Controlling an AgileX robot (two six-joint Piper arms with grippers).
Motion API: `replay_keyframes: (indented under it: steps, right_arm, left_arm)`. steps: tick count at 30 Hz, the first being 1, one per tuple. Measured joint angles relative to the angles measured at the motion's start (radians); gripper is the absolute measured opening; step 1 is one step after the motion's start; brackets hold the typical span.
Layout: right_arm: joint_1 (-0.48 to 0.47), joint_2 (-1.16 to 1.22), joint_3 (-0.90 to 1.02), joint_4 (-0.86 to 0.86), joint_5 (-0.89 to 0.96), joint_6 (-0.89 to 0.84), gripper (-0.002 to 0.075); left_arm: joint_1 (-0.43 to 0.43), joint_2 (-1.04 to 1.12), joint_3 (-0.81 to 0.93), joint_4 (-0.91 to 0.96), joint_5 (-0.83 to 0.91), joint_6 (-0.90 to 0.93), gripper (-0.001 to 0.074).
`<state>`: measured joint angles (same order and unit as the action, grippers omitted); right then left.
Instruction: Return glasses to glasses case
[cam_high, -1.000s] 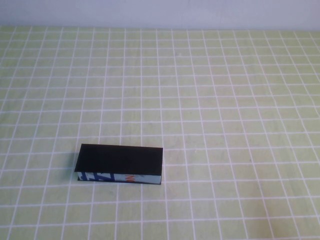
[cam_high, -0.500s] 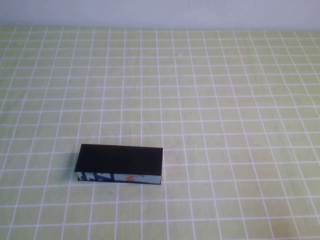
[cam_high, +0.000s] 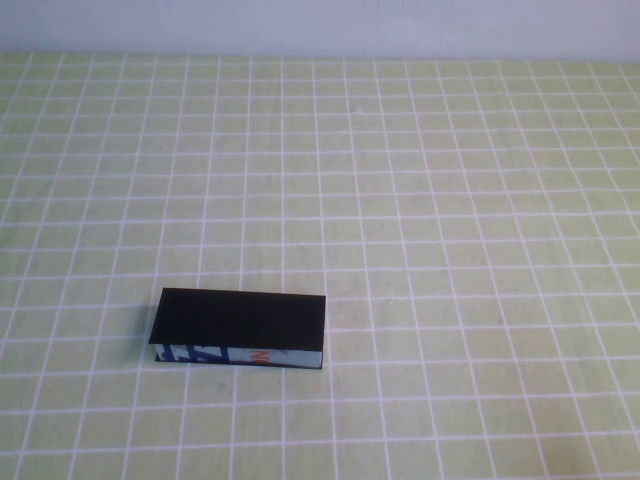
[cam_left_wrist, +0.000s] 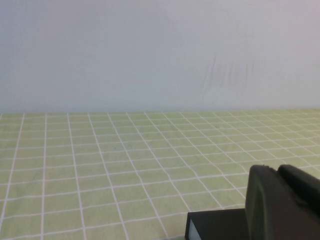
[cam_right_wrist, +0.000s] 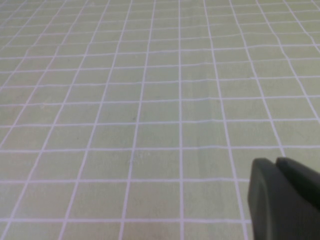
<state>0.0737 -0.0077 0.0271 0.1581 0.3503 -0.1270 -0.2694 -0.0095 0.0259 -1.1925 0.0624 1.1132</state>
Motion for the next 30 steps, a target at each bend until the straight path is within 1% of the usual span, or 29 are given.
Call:
replay_keyframes:
  steps: [13,15,17,19,22,24,25,27,30]
  right_arm:
    - [0.0,0.0,0.0,-0.001,0.0,0.0,-0.0011]
    - [0.0,0.0,0.0,-0.001,0.0,0.0,-0.0011]
    - [0.0,0.0,0.0,-0.001,0.0,0.0,-0.0011]
    - [0.0,0.0,0.0,-0.001,0.0,0.0,-0.0011]
    - [0.0,0.0,0.0,-0.001,0.0,0.0,-0.0011]
    - [0.0,0.0,0.0,-0.001,0.0,0.0,-0.0011]
    - [0.0,0.0,0.0,-0.001,0.0,0.0,-0.0011]
    - [0.0,0.0,0.0,-0.001,0.0,0.0,-0.0011]
    - [0.0,0.0,0.0,-0.001,0.0,0.0,-0.0011]
  left_arm:
    - [0.0,0.0,0.0,0.0,0.0,-0.002,-0.0002]
    - [0.0,0.0,0.0,0.032,0.0,-0.009,-0.0002]
    - [0.005,0.0,0.0,0.167,-0.005,-0.101,-0.0002]
    - [0.024,0.0,0.0,0.376,-0.016,-0.271,-0.0002]
    - [0.093,0.0,0.0,0.716,-0.011,-0.58,-0.0002]
    - [0.142,0.0,0.0,0.934,0.037,-0.804,-0.0002]
    - [0.157,0.0,0.0,1.001,0.076,-0.896,-0.0002]
    - [0.181,0.0,0.0,1.101,0.17,-1.003,-0.0002]
    - [0.188,-0.002,0.0,1.154,0.277,-1.052,-0.0002]
